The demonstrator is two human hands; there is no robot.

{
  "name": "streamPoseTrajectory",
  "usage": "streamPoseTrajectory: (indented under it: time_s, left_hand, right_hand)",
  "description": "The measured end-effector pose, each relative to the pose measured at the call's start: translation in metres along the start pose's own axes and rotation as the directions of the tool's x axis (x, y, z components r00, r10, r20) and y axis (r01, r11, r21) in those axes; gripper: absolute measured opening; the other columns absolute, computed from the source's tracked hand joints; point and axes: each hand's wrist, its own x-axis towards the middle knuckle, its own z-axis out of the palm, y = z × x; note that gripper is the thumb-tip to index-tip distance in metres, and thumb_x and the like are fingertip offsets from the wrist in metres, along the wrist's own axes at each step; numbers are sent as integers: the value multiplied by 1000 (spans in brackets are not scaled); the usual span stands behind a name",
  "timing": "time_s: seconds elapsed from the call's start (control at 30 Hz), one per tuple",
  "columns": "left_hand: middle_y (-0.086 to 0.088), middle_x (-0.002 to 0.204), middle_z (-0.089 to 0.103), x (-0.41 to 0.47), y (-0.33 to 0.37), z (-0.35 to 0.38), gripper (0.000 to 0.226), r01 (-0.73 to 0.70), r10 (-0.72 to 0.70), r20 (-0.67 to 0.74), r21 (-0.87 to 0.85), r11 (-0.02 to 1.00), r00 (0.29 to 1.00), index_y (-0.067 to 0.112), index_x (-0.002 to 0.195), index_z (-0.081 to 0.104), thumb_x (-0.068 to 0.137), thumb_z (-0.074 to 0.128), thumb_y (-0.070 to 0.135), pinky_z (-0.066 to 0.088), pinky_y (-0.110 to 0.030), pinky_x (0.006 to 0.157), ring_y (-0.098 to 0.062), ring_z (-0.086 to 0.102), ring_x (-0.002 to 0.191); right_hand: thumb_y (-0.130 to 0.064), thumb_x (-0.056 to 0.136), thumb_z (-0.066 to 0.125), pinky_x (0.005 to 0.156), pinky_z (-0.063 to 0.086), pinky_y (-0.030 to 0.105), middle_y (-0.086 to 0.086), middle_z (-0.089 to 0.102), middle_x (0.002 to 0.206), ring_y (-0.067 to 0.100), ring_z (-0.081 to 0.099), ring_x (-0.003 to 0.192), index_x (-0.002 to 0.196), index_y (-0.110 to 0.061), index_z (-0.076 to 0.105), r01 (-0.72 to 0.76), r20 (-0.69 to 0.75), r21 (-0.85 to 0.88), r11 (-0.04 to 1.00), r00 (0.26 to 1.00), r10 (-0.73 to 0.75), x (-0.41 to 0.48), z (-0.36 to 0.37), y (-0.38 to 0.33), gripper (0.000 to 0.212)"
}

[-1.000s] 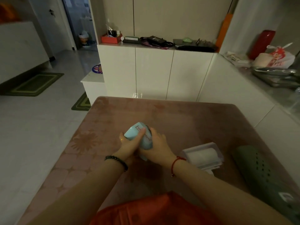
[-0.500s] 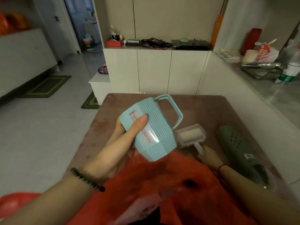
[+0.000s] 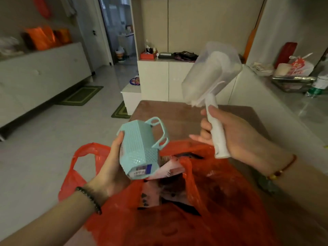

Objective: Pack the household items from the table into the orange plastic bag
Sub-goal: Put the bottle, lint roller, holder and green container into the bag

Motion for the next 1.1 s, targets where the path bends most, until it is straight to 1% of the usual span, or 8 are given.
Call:
streamPoseTrajectory:
  time_s: [0.1,0.27,0.4,0.5,0.63,0.77,0.9,1.1]
  left_hand:
    - [-6,96,75,6,6,-8,65,-197,198,0,-94,976,980,22,131,50,86,26,64,59,-33,63,-19,72,80]
    - [1,106,70,6,13,-14,60,-434,428,-69,-133,891,901,28,122,57,87,24,64,57,-34,80,-15,67,93]
    - [3,99,72,-6,11,-18,50,-486,483,-60,-44,873,873,30,109,60,86,30,63,58,-30,77,-15,68,91]
    - [-1,101,73,-12,7,-20,76,-446,444,74,15,895,893,27,114,59,54,64,73,58,-32,72,-17,69,92]
    - [-1,87,76,-18,-2,-18,92,-240,173,231,300,923,957,25,106,61,29,76,73,58,-30,61,-17,72,79]
    - [2,91,73,-22,-1,-18,70,-168,-5,245,677,716,969,27,104,58,49,74,68,56,-21,64,-9,71,78]
    - [5,102,62,-15,0,-8,17,-188,-10,222,848,495,975,36,103,47,88,54,38,54,-16,69,-6,64,86]
    - [7,100,64,9,-16,-5,52,-94,-133,157,915,392,978,20,123,42,80,67,35,54,-17,73,-7,65,88]
  right_hand:
    - [-29,86,47,95,40,41,-2,47,49,14,53,50,77,-15,51,-66,42,265,962,997,57,-11,48,40,16]
    - [-33,80,57,69,43,35,4,55,63,21,67,60,86,-15,53,-78,-100,345,935,988,119,5,64,124,19]
    - [-17,90,54,61,48,28,4,60,64,13,59,57,86,-16,56,4,-339,-161,987,939,-59,1,16,143,5]
    - [-10,92,51,54,41,11,1,53,63,-3,51,48,93,-14,52,52,-237,-627,778,938,-254,-13,-24,130,5]
    - [-11,92,51,48,38,8,-6,52,67,-7,51,48,94,-24,49,17,-108,-868,497,969,-221,-29,-51,116,13]
    - [-18,90,55,52,35,25,-7,51,64,7,49,54,83,-23,46,-89,-161,-963,254,947,-279,-36,-68,117,13]
    - [-21,89,56,61,38,31,-1,56,71,23,56,69,88,-20,45,-210,-280,-950,232,902,-329,-37,-77,122,11]
    - [-18,92,50,58,35,30,6,54,74,25,51,69,96,-14,45,-177,-425,-855,488,778,-462,-34,-77,124,7]
